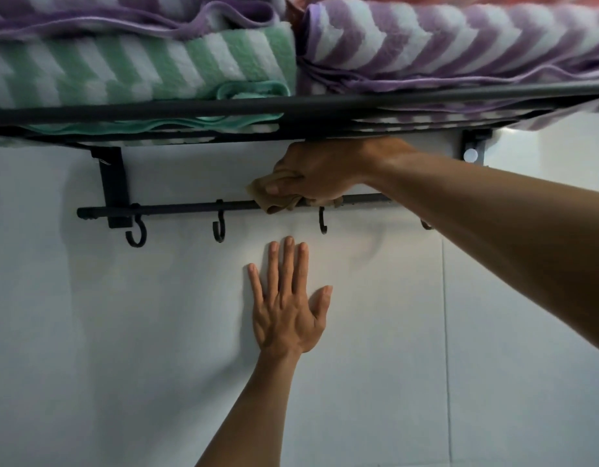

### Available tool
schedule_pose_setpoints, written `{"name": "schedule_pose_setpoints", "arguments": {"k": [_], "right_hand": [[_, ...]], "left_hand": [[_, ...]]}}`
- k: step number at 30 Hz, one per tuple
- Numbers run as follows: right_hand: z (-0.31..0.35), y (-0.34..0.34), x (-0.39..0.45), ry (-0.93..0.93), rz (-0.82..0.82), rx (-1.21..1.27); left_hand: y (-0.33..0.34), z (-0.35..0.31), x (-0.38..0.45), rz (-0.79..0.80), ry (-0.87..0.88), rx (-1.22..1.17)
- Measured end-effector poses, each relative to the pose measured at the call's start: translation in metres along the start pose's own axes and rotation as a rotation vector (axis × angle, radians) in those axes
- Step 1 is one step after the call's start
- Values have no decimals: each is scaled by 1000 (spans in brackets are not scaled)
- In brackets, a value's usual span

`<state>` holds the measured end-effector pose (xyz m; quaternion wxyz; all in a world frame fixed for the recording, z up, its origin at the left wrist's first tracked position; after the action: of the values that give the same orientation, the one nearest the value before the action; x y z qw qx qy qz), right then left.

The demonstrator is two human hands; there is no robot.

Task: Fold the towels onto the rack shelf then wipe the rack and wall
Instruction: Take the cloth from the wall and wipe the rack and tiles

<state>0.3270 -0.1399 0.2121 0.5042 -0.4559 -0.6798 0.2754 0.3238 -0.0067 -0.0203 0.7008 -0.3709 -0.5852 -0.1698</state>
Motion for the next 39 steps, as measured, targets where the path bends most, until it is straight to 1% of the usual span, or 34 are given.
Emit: {"name": "schedule_pose_setpoints", "arguments": {"k": [4,9,12,17,21,27,32,36,39], "right_hand": [[-21,-3,-20,47,24,-24],[-40,-9,-45,84,23,-135],[-53,-11,-61,123,42,-161],[-76,-10,-89,216,48,-124],[-87,-12,-111,280,59,-140],[-104,-13,-133,378,47,-98],[-109,-11,-140,413,10,-83],[-120,-13,-154,486,12,-74],[-133,-11,-170,544,-57,-23]], "left_hand": [[0,-1,0,-2,0,5],[0,-3,0,-15,-1,8],[-1,-2,0,-37,4,-10],[-2,-4,0,-61,11,-18],[-3,-4,-1,-82,24,-10],[-5,-5,-1,-70,20,-8],[-4,-5,-1,-51,12,-15],[-5,-6,-1,-50,8,-19],[-5,-6,-1,-51,3,-30]]}}
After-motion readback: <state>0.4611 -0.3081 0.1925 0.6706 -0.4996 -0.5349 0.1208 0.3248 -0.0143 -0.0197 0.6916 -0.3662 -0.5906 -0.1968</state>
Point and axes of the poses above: each hand's wrist, its own x-axis towards the middle knuckle, its own y-axis out of the palm, z = x × y, the point moved 2 cm from there along x, towards the middle knuckle, and after that the axes turned 5 degrees about x, right-handed, at the moved point
